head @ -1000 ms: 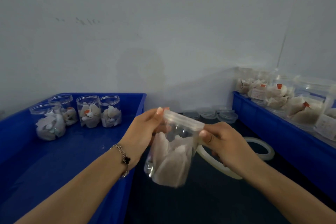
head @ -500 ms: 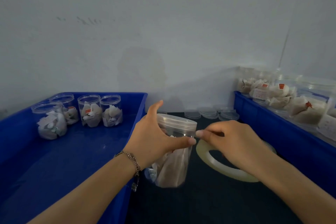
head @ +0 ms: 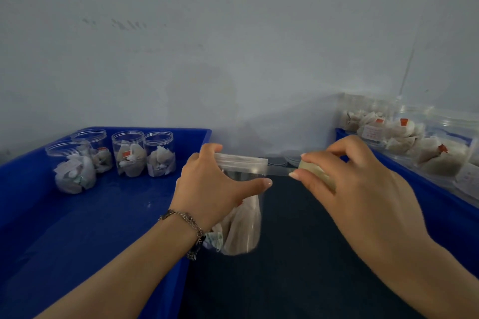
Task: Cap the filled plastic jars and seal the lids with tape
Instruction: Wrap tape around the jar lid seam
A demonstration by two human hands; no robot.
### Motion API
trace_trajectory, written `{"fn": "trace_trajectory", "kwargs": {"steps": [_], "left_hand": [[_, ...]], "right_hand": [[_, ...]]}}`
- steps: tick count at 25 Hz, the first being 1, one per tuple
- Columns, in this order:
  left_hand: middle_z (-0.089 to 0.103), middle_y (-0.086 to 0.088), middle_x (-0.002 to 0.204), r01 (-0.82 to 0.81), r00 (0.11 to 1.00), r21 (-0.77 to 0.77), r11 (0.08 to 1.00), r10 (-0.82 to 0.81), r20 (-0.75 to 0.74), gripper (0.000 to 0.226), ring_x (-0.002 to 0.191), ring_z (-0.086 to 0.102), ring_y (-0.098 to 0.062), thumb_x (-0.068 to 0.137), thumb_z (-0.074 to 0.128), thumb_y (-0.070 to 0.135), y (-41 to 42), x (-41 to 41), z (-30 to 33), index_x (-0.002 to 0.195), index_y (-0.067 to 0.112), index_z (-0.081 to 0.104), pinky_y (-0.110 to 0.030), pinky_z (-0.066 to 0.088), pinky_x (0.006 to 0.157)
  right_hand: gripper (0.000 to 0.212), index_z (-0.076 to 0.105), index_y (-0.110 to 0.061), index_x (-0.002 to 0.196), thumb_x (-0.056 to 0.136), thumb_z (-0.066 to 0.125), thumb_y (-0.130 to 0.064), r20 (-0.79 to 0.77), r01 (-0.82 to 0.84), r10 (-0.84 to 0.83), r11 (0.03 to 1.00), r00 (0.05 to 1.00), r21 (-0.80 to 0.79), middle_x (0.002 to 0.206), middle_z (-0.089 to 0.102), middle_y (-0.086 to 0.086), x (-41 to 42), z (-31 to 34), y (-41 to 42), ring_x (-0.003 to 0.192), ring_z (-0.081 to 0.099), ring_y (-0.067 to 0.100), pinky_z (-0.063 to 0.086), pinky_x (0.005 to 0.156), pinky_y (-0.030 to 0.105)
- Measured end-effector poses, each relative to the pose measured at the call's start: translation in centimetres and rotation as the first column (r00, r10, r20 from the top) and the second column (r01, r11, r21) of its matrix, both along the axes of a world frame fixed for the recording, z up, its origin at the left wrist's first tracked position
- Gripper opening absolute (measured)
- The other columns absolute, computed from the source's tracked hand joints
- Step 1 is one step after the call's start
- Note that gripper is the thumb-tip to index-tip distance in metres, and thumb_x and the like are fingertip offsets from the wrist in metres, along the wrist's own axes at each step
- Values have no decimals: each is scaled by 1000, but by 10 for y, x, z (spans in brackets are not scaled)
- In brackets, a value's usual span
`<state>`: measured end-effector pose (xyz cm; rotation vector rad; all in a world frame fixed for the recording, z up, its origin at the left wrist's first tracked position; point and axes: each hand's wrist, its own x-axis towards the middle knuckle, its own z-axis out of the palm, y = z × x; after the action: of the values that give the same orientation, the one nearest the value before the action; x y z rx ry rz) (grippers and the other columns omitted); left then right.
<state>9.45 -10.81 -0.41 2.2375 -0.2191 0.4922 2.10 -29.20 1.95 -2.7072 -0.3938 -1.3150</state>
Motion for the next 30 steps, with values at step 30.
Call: {"fn": "trace_trajectory", "kwargs": {"steps": [30], "left_hand": [[70,8,105,533,733,-437,724,-653,-190,57,98,65,-4,57,81,45,1,-8,5,111,38,66,-15,50,80]], "right_hand": [[58,59,-35,104,65,52,-78,-366,-189,750,539,552,821,65,59,-19,40,-21,-24,54,50,-3,40,52,16]]}}
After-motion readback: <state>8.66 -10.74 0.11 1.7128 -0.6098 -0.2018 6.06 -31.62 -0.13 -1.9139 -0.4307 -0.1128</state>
